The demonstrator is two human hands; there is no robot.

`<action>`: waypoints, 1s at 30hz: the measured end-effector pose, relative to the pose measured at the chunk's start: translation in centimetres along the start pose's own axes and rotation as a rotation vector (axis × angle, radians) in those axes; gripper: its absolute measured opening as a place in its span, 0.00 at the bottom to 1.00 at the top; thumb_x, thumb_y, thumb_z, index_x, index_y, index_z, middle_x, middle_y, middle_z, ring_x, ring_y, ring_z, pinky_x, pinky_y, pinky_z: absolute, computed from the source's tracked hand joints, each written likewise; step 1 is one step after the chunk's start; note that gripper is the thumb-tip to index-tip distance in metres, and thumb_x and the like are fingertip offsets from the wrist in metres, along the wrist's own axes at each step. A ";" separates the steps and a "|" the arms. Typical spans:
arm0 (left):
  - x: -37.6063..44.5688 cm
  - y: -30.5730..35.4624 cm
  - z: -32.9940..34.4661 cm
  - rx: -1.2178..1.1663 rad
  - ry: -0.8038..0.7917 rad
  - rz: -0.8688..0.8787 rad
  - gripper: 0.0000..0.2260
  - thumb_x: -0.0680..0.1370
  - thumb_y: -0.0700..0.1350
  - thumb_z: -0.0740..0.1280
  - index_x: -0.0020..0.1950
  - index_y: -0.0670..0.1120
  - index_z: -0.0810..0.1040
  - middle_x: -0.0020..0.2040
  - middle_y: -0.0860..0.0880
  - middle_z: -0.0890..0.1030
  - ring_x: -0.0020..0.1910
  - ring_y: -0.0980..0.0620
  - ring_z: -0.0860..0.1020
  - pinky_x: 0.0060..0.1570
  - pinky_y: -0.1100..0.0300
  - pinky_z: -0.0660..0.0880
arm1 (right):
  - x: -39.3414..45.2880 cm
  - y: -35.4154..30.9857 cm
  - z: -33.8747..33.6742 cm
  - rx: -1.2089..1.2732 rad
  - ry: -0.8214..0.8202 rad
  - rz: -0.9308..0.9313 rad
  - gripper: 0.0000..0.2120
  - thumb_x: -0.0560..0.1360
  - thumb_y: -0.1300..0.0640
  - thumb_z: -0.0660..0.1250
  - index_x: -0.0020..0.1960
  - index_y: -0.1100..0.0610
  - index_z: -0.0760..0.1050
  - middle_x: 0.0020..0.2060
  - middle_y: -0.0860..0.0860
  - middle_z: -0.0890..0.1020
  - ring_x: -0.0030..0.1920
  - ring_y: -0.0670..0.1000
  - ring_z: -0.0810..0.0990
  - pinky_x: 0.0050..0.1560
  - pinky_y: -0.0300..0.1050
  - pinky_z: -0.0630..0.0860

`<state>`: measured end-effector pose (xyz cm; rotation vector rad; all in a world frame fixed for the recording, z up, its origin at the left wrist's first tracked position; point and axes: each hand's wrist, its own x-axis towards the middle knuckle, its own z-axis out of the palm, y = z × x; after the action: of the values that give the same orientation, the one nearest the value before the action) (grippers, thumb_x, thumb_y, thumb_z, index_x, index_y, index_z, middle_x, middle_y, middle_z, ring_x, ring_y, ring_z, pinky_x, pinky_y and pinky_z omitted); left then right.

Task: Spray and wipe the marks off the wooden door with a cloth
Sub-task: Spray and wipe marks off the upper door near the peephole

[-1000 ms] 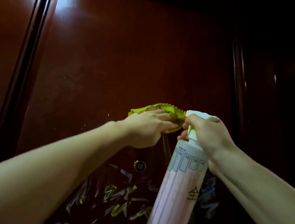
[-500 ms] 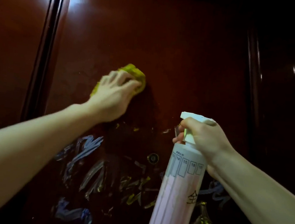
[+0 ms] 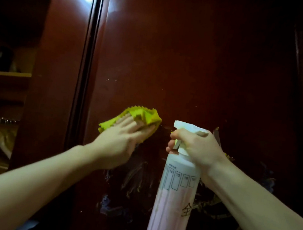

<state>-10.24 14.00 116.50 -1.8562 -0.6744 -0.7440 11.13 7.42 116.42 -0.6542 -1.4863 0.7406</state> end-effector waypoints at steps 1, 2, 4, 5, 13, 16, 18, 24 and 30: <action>-0.3 0.4 0.7 0.021 -0.089 0.033 0.26 0.74 0.40 0.54 0.74 0.45 0.65 0.68 0.41 0.73 0.68 0.42 0.69 0.69 0.48 0.65 | 0.1 0.2 0.2 -0.029 0.011 -0.009 0.03 0.70 0.61 0.68 0.40 0.60 0.78 0.30 0.55 0.81 0.34 0.55 0.81 0.37 0.48 0.78; -0.2 0.5 1.2 0.009 -0.170 0.027 0.26 0.76 0.42 0.51 0.75 0.46 0.62 0.71 0.41 0.70 0.71 0.43 0.67 0.70 0.49 0.64 | 0.2 0.4 0.4 -0.079 0.027 -0.015 0.04 0.67 0.58 0.67 0.37 0.59 0.77 0.29 0.55 0.81 0.33 0.56 0.81 0.39 0.51 0.78; 0.7 0.0 1.3 -0.019 -0.226 0.004 0.27 0.77 0.43 0.49 0.77 0.47 0.60 0.75 0.43 0.64 0.74 0.45 0.62 0.73 0.50 0.59 | 0.3 0.5 0.7 -0.192 0.059 -0.010 0.09 0.61 0.54 0.65 0.35 0.60 0.78 0.26 0.55 0.82 0.35 0.60 0.84 0.43 0.54 0.80; 1.5 -0.4 1.2 -0.015 -0.161 0.023 0.27 0.76 0.42 0.51 0.76 0.46 0.62 0.74 0.43 0.65 0.73 0.45 0.62 0.73 0.49 0.57 | 0.3 0.6 0.8 -0.222 0.075 -0.009 0.12 0.60 0.53 0.64 0.35 0.60 0.78 0.25 0.55 0.81 0.38 0.60 0.85 0.45 0.55 0.81; 1.5 1.1 -0.5 -0.114 -0.009 -0.104 0.27 0.72 0.37 0.57 0.72 0.43 0.69 0.68 0.44 0.73 0.67 0.41 0.68 0.73 0.46 0.56 | 0.7 1.0 1.6 -0.069 0.064 -0.012 0.02 0.71 0.62 0.67 0.39 0.58 0.77 0.30 0.54 0.81 0.33 0.53 0.81 0.36 0.47 0.78; -3.7 3.0 0.0 -0.059 -0.128 0.040 0.27 0.72 0.40 0.55 0.72 0.46 0.70 0.66 0.45 0.73 0.66 0.43 0.68 0.74 0.48 0.55 | 0.3 1.0 1.9 -0.072 0.073 0.010 0.02 0.70 0.63 0.65 0.40 0.61 0.76 0.27 0.56 0.79 0.32 0.55 0.79 0.32 0.43 0.76; -5.0 2.7 -0.1 -0.032 -0.143 0.063 0.26 0.74 0.40 0.54 0.72 0.47 0.70 0.67 0.45 0.73 0.66 0.42 0.70 0.74 0.50 0.53 | 0.1 0.8 2.0 -0.061 0.058 0.024 0.02 0.71 0.64 0.65 0.40 0.62 0.76 0.27 0.57 0.79 0.32 0.55 0.79 0.29 0.40 0.75; 0.3 -1.4 -1.7 -0.043 -0.002 -0.191 0.24 0.75 0.35 0.61 0.72 0.42 0.69 0.63 0.40 0.74 0.65 0.39 0.69 0.72 0.46 0.56 | -0.3 -0.1 1.7 0.012 0.021 0.019 0.02 0.73 0.64 0.66 0.43 0.62 0.77 0.32 0.56 0.80 0.34 0.53 0.80 0.31 0.42 0.76; 5.1 -3.1 -2.1 -0.115 0.137 -0.323 0.20 0.76 0.33 0.63 0.68 0.40 0.74 0.64 0.40 0.74 0.65 0.37 0.69 0.70 0.44 0.59 | -0.3 0.4 0.7 -0.140 0.074 -0.023 0.05 0.72 0.61 0.64 0.40 0.62 0.77 0.27 0.55 0.80 0.33 0.53 0.82 0.35 0.44 0.78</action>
<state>-9.52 13.81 122.75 -1.7998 -0.8689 -1.1294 10.41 7.39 115.91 -0.7615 -1.4848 0.5922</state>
